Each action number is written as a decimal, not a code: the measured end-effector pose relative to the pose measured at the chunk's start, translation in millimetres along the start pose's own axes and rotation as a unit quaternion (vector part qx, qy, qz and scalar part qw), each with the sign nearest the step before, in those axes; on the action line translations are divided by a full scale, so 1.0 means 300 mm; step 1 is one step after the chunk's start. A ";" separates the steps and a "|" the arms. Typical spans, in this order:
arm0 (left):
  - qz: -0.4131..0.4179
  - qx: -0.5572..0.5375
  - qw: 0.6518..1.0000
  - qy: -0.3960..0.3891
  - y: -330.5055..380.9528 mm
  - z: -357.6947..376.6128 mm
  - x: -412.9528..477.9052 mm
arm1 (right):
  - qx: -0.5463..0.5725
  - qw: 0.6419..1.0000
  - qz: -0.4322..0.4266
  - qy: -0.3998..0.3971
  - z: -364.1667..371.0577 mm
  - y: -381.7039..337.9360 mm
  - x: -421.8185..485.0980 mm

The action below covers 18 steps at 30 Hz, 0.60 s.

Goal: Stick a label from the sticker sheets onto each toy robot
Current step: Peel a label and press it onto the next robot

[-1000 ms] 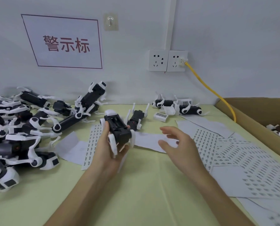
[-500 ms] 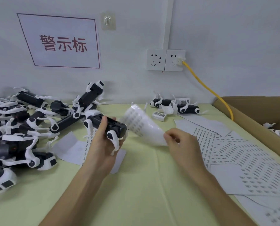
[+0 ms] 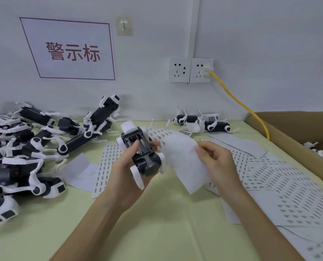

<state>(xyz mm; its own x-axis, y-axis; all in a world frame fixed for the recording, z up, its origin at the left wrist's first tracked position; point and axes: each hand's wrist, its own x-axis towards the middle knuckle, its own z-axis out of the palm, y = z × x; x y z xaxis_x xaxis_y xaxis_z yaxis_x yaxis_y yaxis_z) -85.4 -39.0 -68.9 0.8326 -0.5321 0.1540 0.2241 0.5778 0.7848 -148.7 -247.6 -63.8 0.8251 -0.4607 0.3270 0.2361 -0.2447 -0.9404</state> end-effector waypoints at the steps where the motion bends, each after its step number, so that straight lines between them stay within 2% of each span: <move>1: 0.006 -0.005 1.000 0.002 0.002 0.004 0.000 | -0.022 1.000 -0.008 0.009 0.003 0.000 -0.001; 4: 0.001 0.002 1.000 0.022 0.010 0.011 0.001 | -0.124 0.988 -0.086 0.040 0.013 -0.002 -0.015; 7: -0.022 0.019 0.999 0.035 0.011 0.023 -0.005 | -0.214 0.949 -0.224 0.056 0.025 -0.005 -0.033; 10: -0.031 0.027 0.999 0.029 0.000 0.034 -0.008 | -0.244 0.916 -0.313 0.056 0.036 -0.003 -0.041; 13: -0.037 0.030 0.999 0.010 -0.007 0.032 -0.010 | -0.285 0.896 -0.332 0.072 0.041 -0.005 -0.047; 18: -0.069 0.078 0.994 -0.031 -0.016 0.038 -0.019 | -0.307 0.887 -0.338 0.071 0.037 -0.006 -0.049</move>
<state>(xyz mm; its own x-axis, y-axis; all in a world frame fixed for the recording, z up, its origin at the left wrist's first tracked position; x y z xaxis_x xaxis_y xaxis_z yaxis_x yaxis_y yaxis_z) -97.0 -45.7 -66.5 0.7656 -0.6393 0.0720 0.2476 0.3961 0.8842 -155.7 -231.0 -67.9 0.5174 -0.1237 0.8468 0.2921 -0.9045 -0.3107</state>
